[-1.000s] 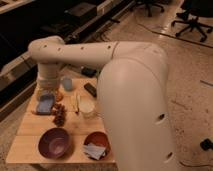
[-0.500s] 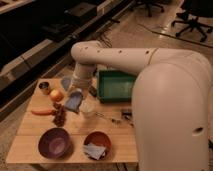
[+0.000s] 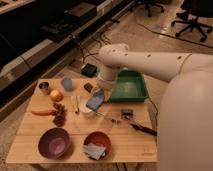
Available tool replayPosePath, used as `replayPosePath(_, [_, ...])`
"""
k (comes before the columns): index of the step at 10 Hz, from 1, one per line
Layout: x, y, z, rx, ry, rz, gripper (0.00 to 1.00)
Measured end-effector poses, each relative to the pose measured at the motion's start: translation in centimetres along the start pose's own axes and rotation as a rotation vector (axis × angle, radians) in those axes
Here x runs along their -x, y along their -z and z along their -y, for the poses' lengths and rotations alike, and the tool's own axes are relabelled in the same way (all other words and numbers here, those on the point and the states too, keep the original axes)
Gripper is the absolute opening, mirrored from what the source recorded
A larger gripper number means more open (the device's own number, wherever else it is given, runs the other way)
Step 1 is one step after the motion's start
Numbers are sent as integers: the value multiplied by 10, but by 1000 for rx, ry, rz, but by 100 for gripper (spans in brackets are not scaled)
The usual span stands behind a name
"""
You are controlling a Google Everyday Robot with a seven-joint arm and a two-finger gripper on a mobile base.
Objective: Place sponge in plastic cup
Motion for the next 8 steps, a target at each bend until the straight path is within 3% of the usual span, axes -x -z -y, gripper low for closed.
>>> replayPosePath(4, [13,22,60,-64,-150,31,0])
replayPosePath(8, [19,24,74,-66,-216,22,0])
